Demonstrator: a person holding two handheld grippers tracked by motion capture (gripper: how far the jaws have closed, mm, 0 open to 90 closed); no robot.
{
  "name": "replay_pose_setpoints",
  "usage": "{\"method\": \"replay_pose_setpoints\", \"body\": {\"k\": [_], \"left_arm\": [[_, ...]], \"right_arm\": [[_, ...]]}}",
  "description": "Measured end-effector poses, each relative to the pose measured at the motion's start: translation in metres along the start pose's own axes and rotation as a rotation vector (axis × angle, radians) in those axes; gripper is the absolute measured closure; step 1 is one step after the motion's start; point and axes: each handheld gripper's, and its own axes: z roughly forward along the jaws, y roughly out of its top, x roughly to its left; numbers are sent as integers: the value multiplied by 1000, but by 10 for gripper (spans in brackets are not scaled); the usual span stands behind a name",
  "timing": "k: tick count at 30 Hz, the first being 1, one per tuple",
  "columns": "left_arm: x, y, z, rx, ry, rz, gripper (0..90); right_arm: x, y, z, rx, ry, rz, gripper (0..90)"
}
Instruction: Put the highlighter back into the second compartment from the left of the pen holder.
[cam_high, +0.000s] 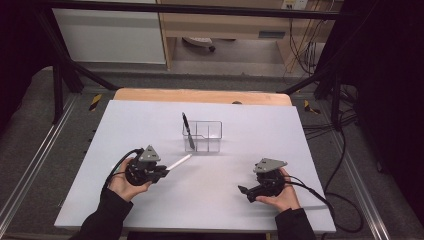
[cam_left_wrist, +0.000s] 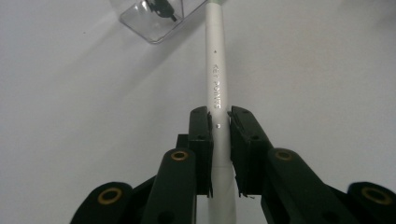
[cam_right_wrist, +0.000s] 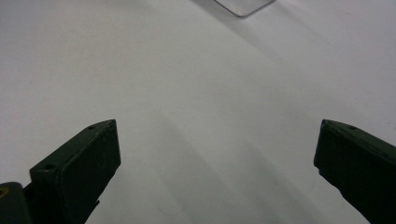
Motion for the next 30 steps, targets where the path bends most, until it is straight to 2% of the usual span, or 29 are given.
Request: {"method": "replay_pose_setpoints", "body": {"k": [12, 22, 23, 30], "left_arm": [[-17, 10, 11, 23, -47, 38, 782], [-29, 20, 22, 50, -79, 62, 782], [-29, 21, 22, 54, -81, 62, 782], [-34, 28, 24, 53, -92, 74, 782]], "right_arm": [[27, 30, 12, 30, -2, -160, 31], [47, 53, 20, 81, -21, -331, 57], [49, 55, 20, 81, -18, -354, 63], [58, 64, 21, 76, -17, -435, 97]]}}
